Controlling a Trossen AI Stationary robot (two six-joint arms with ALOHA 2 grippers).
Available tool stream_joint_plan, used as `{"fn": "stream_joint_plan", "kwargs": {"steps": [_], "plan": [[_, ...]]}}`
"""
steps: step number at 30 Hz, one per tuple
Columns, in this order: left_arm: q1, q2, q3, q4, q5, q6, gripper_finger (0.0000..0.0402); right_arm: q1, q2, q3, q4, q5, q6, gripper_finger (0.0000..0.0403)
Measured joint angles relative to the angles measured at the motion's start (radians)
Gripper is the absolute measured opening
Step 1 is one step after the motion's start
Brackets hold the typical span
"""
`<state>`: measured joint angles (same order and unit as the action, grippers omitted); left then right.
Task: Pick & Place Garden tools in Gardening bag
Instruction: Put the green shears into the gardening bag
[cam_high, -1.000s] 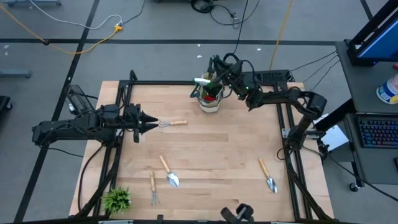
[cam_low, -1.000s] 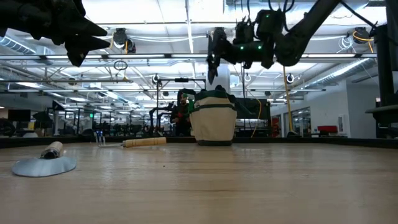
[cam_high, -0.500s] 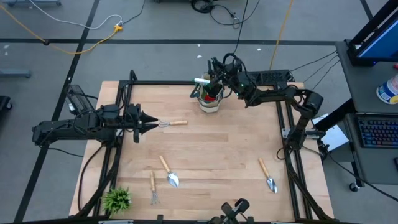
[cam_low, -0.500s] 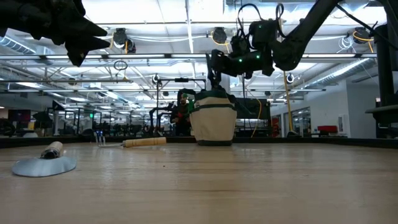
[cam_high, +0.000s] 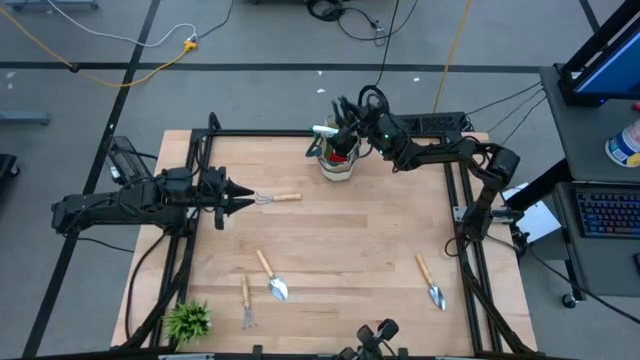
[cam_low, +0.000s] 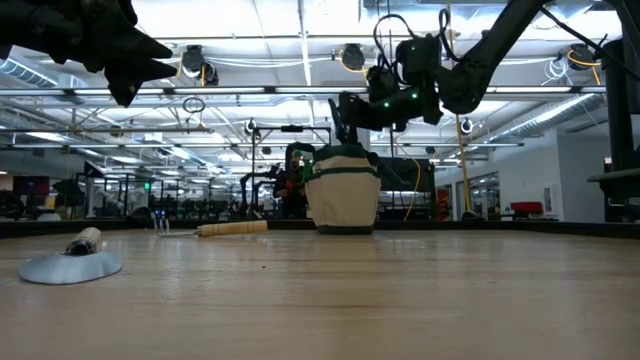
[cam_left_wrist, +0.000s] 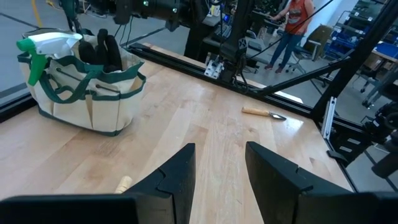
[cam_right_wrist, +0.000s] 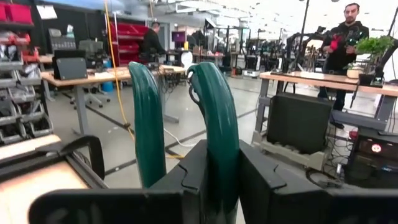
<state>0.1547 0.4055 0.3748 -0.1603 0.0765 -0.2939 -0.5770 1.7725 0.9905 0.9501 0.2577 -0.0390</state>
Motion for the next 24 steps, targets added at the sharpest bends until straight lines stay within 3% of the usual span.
{"fn": "stream_joint_plan", "kwargs": {"steps": [15,24], "plan": [[0.000,0.000,0.000,0.000,0.000,-0.003,0.0145,0.000,0.000,0.000,-0.021,0.000,0.002,0.0051],[0.000,0.000,0.000,0.000,0.000,-0.002,0.0145,0.000,0.000,0.000,-0.022,-0.002,0.038,0.0089]]}}
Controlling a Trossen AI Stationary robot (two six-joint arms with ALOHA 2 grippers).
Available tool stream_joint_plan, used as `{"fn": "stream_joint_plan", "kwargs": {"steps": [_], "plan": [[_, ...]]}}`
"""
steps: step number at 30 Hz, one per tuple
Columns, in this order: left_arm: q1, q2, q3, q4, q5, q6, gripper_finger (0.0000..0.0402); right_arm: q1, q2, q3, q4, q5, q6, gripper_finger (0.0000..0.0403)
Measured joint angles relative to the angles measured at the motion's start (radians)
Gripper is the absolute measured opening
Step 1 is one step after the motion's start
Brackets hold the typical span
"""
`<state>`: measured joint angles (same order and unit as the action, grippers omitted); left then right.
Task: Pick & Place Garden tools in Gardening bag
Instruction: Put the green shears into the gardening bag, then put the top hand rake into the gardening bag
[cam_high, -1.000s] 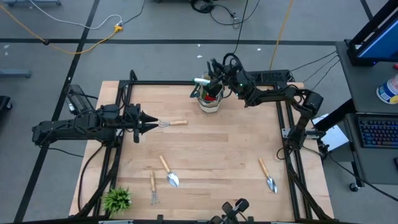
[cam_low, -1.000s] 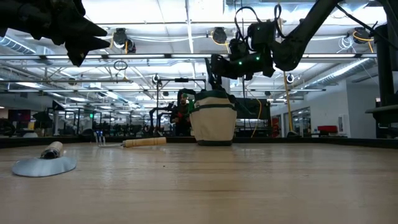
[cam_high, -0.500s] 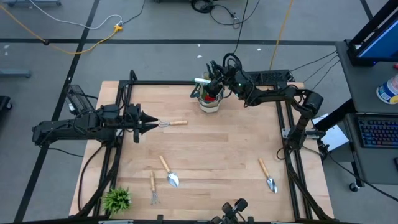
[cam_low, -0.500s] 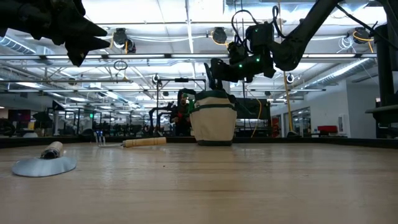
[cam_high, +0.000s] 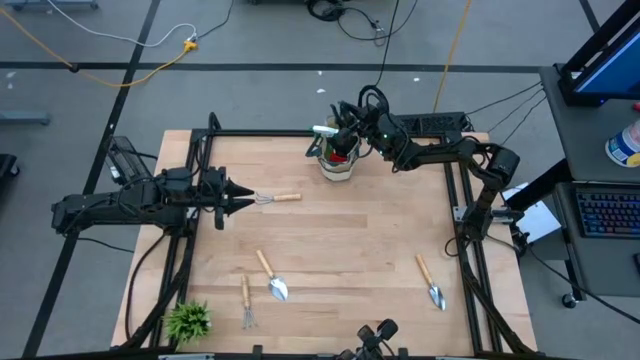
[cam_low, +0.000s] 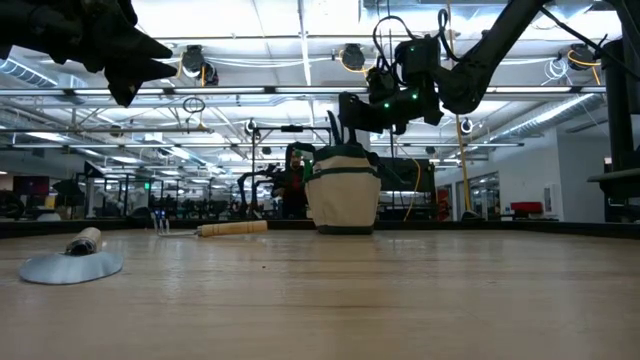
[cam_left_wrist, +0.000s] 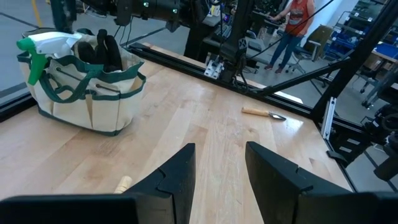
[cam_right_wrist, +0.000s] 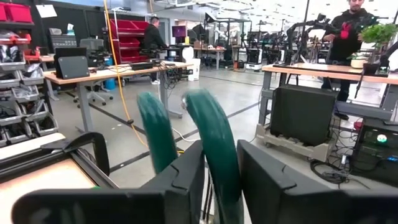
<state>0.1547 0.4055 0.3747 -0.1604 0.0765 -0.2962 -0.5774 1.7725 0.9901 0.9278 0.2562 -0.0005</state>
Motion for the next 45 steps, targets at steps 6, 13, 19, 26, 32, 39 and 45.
{"fn": "stream_joint_plan", "kwargs": {"steps": [6,13,19,26,32,39,45], "plan": [[0.000,0.000,0.000,0.000,0.000,0.000,0.0145,0.000,0.000,0.000,0.001,0.000,0.000,0.0094],[0.000,0.000,0.000,0.000,0.000,0.002,0.0145,0.003,0.000,0.000,0.001,-0.003,0.000,0.0097],[0.000,0.000,0.000,0.000,0.000,0.002,0.0145,0.003,0.000,0.000,0.001,-0.052,0.001,0.0110],[0.000,0.000,0.000,0.000,0.000,0.002,0.0145,0.003,-0.001,0.000,0.003,-0.050,0.023,0.0137],[0.000,0.000,0.000,0.000,0.000,0.004,0.0145,0.003,-0.001,0.000,0.002,-0.050,0.023,0.0164],[0.000,0.000,0.000,0.000,0.000,0.005,0.0145,0.009,-0.001,0.000,0.030,-0.048,0.023,0.0175],[0.000,0.000,0.000,0.000,0.000,0.005,0.0145,0.056,-0.056,0.000,0.063,-0.051,0.007,0.0152]]}}
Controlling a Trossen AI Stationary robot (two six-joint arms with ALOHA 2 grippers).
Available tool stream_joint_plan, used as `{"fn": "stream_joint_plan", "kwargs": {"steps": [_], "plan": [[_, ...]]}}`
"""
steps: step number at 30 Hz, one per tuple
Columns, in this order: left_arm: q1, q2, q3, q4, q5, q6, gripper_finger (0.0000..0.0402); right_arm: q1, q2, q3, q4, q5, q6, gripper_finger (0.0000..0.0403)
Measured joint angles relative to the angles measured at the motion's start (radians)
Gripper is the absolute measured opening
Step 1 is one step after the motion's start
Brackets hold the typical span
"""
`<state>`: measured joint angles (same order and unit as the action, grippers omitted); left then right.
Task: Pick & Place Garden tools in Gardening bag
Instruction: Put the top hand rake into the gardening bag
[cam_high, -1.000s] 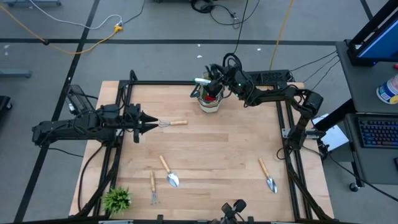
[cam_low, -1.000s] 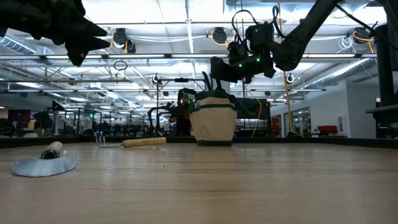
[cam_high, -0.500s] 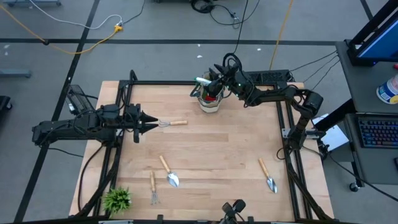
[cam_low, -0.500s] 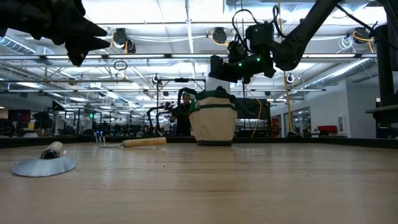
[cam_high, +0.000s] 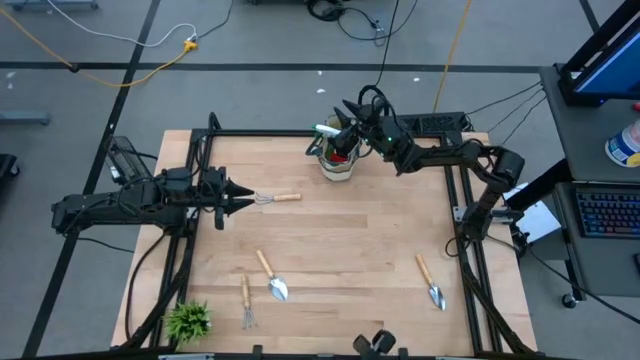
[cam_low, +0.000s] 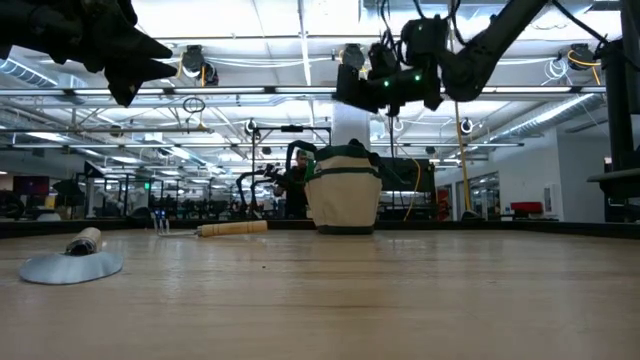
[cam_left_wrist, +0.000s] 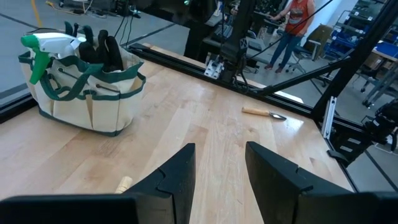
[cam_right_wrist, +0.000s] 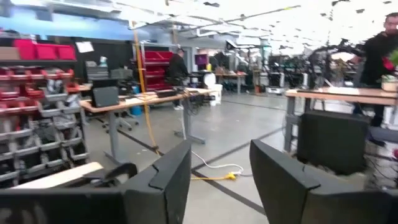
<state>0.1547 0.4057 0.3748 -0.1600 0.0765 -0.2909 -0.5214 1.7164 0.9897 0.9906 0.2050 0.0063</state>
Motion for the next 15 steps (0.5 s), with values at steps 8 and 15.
{"fn": "stream_joint_plan", "kwargs": {"steps": [8,15], "plan": [[0.000,0.000,0.000,0.000,0.000,0.000,0.0145,0.068,-0.126,-0.003,-0.108,-0.001,-0.045,0.0051],[0.000,0.000,0.000,0.000,0.000,-0.033,0.0145,0.078,-0.266,-0.066,-0.224,-0.132,0.005,0.0009]]}}
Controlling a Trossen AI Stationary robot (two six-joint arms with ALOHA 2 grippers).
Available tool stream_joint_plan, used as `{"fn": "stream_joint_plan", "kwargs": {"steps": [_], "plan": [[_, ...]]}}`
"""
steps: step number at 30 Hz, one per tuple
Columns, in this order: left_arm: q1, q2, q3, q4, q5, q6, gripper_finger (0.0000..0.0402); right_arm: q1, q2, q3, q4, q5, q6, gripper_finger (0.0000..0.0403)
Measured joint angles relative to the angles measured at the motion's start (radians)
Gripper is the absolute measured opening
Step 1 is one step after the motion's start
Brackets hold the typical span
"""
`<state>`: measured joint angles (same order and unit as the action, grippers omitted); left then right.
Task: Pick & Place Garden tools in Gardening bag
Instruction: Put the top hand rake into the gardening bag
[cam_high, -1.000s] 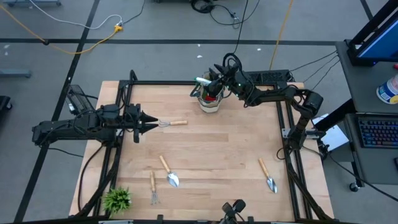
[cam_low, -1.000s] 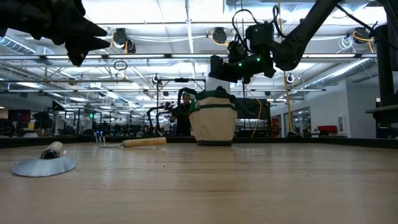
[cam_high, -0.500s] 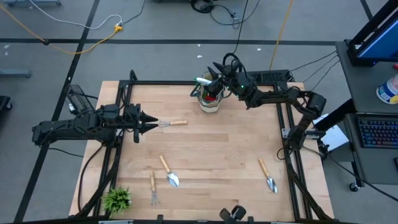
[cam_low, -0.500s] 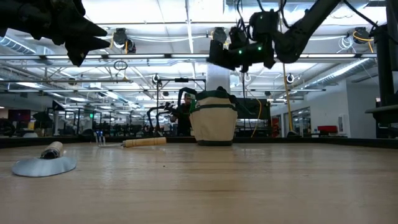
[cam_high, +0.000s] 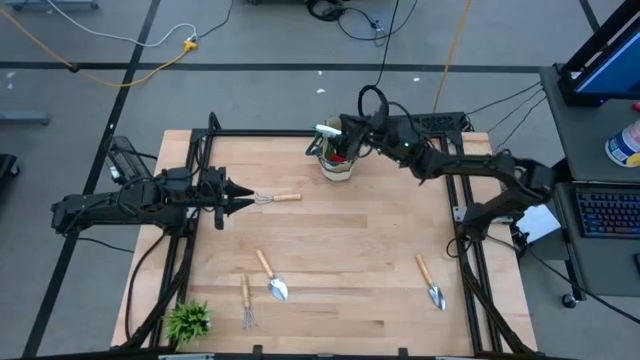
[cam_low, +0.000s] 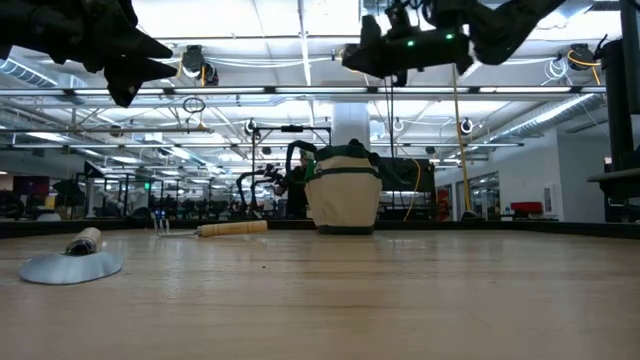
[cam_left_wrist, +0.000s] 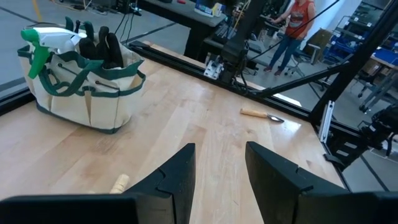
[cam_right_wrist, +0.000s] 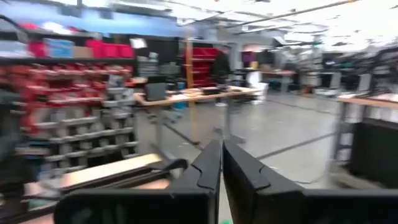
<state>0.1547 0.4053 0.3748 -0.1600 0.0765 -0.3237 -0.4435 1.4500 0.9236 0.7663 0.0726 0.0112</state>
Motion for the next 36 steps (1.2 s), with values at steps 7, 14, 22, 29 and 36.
{"fn": "stream_joint_plan", "kwargs": {"steps": [7,14,22,29,36], "plan": [[0.000,0.000,0.000,0.000,0.000,-0.033,0.0145,-0.001,-0.175,-0.170,0.017,-0.052,0.079,0.0001],[0.000,0.000,0.000,0.000,0.001,-0.083,0.0145,-0.002,-0.385,-0.397,0.111,-0.074,0.157,0.0001],[0.000,0.000,0.000,0.014,0.001,-0.083,0.0145,-0.002,-0.603,-0.615,0.223,-0.130,0.255,0.0000],[0.000,0.000,0.000,0.134,-0.018,-0.083,0.0145,-0.002,-0.728,-0.736,0.280,-0.130,0.321,0.0000],[0.000,0.013,0.000,0.205,-0.156,-0.115,0.0145,-0.002,-0.780,-0.776,0.282,-0.129,0.325,0.0000]]}}
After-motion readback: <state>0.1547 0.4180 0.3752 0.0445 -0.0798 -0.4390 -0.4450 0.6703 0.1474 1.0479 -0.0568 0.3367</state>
